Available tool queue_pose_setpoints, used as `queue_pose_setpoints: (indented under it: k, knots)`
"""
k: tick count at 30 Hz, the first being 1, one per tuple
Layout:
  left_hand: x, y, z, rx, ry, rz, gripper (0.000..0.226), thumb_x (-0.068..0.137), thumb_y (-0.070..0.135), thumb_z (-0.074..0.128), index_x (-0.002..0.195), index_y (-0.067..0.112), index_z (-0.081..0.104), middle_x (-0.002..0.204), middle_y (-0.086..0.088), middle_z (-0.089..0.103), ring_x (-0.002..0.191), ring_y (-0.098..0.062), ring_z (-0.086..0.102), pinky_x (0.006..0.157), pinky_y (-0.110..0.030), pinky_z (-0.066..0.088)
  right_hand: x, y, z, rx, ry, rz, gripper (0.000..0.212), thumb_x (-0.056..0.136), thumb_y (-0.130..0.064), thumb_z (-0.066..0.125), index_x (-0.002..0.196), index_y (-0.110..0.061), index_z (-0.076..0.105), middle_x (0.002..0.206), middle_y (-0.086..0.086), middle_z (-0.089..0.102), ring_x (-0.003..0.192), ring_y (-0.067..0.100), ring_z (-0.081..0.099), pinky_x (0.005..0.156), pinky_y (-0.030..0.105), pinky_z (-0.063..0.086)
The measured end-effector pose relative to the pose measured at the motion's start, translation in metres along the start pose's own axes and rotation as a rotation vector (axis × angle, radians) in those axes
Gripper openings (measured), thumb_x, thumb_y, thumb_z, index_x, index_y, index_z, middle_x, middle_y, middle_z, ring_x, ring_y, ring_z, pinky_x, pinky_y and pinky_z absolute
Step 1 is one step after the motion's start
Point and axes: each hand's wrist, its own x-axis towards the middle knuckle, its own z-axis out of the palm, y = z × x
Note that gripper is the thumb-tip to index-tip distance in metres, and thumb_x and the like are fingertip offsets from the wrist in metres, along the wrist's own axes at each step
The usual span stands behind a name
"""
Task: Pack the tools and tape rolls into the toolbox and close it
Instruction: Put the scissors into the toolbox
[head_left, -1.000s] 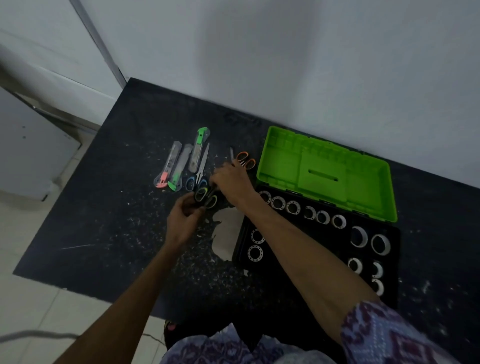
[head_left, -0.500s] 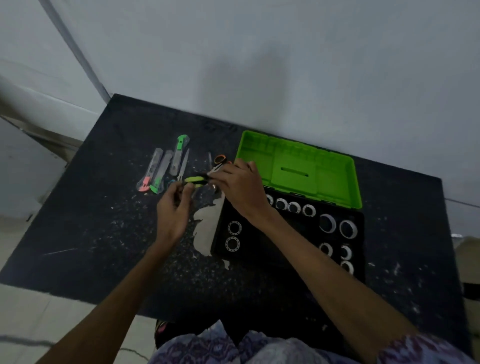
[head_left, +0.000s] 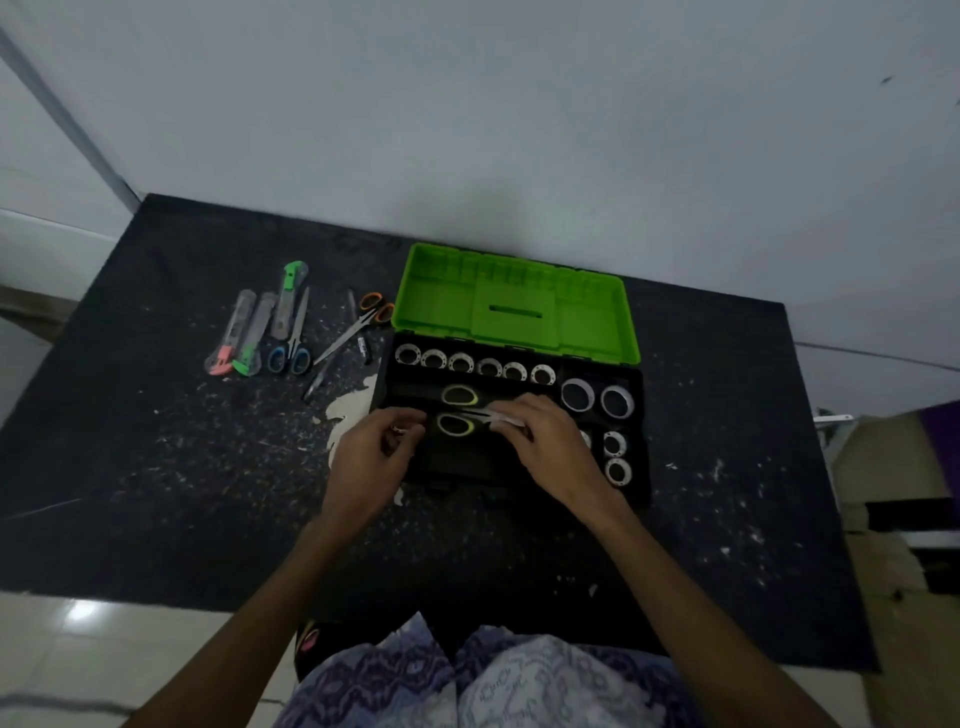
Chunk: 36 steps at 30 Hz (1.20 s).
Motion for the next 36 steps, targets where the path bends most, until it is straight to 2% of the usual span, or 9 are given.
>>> queue_pose_setpoints:
  k: [3,10,13,18,21,29,31,34,36]
  knots:
    - [-0.009,-0.007,0.001,0.142,-0.078,0.127,0.02,0.09,0.025,0.064,0.108,0.032,0.063,0.098,0.017,0.058,0.079,0.002,0.052,0.068,-0.009,0.038,-0.013,0.007,0.002,-0.039,-0.054,0.027,0.028,0.096,-0.03,0.062,0.121,-0.019,0.068,0.102,-0.007,0.065,0.096,0.008,0.054,0.081,0.023,0.045]
    - [-0.03,-0.02,0.004,0.186,-0.077,0.238,0.017,0.096,0.025,0.051,0.109,0.027,0.063,0.102,0.012,0.057,0.098,-0.008,0.05,0.081,-0.028,0.049,-0.006,0.002,0.022,-0.077,-0.103,0.095,0.024,0.093,-0.03,0.065,0.116,-0.024,0.067,0.109,-0.007,0.07,0.103,0.014,0.059,0.086,0.033,0.049]
    - [-0.03,-0.017,0.004,0.175,-0.043,0.226,0.017,0.094,0.02,0.057,0.106,0.029,0.064,0.1,0.013,0.059,0.094,-0.008,0.05,0.08,-0.024,0.044,0.0,0.0,0.029,-0.096,-0.102,0.106,0.022,0.093,-0.03,0.065,0.113,-0.022,0.068,0.106,-0.005,0.069,0.102,0.017,0.058,0.083,0.035,0.048]
    - [-0.031,-0.014,0.002,0.173,-0.037,0.203,0.018,0.092,0.016,0.061,0.105,0.028,0.066,0.098,0.013,0.061,0.092,-0.007,0.05,0.081,-0.013,0.037,-0.008,0.001,0.037,-0.183,0.006,0.115,0.025,0.089,-0.029,0.068,0.112,-0.019,0.069,0.109,-0.004,0.063,0.104,0.014,0.054,0.084,0.027,0.045]
    - [-0.032,-0.015,0.002,0.17,-0.033,0.198,0.019,0.092,0.015,0.061,0.104,0.028,0.066,0.097,0.014,0.061,0.091,-0.006,0.05,0.081,-0.009,0.034,-0.009,0.003,0.036,-0.175,0.007,0.126,0.021,0.088,-0.028,0.069,0.107,-0.019,0.07,0.106,-0.004,0.063,0.102,0.015,0.054,0.083,0.026,0.045]
    - [-0.032,-0.016,0.001,0.191,-0.069,0.216,0.019,0.092,0.016,0.061,0.106,0.028,0.066,0.097,0.018,0.057,0.093,-0.003,0.045,0.079,-0.016,0.037,0.013,-0.019,0.027,-0.076,-0.002,0.01,0.012,0.094,-0.021,0.06,0.102,-0.021,0.069,0.104,-0.007,0.062,0.097,0.012,0.058,0.08,0.028,0.049]
    - [-0.035,-0.017,0.001,0.189,-0.084,0.228,0.023,0.09,0.013,0.062,0.107,0.028,0.066,0.098,0.017,0.057,0.094,-0.004,0.046,0.079,-0.014,0.038,0.029,-0.029,0.027,-0.062,-0.011,-0.041,0.014,0.094,-0.017,0.06,0.102,-0.021,0.07,0.104,-0.006,0.064,0.097,0.013,0.059,0.079,0.028,0.049]
    - [-0.036,-0.018,-0.003,0.177,-0.095,0.215,0.029,0.088,0.008,0.063,0.109,0.029,0.065,0.103,0.017,0.059,0.098,-0.005,0.047,0.081,-0.01,0.036,0.062,-0.05,0.035,-0.059,-0.001,-0.107,0.015,0.093,-0.015,0.06,0.102,-0.02,0.071,0.105,-0.003,0.065,0.101,0.015,0.059,0.08,0.029,0.048]
    - [-0.035,-0.016,-0.002,0.151,-0.114,0.206,0.032,0.088,0.007,0.062,0.11,0.03,0.065,0.103,0.02,0.056,0.1,-0.005,0.047,0.082,-0.017,0.042,0.081,-0.061,0.045,-0.059,0.004,-0.131,0.016,0.095,-0.016,0.059,0.106,-0.018,0.07,0.109,0.0,0.064,0.107,0.018,0.056,0.085,0.031,0.046]
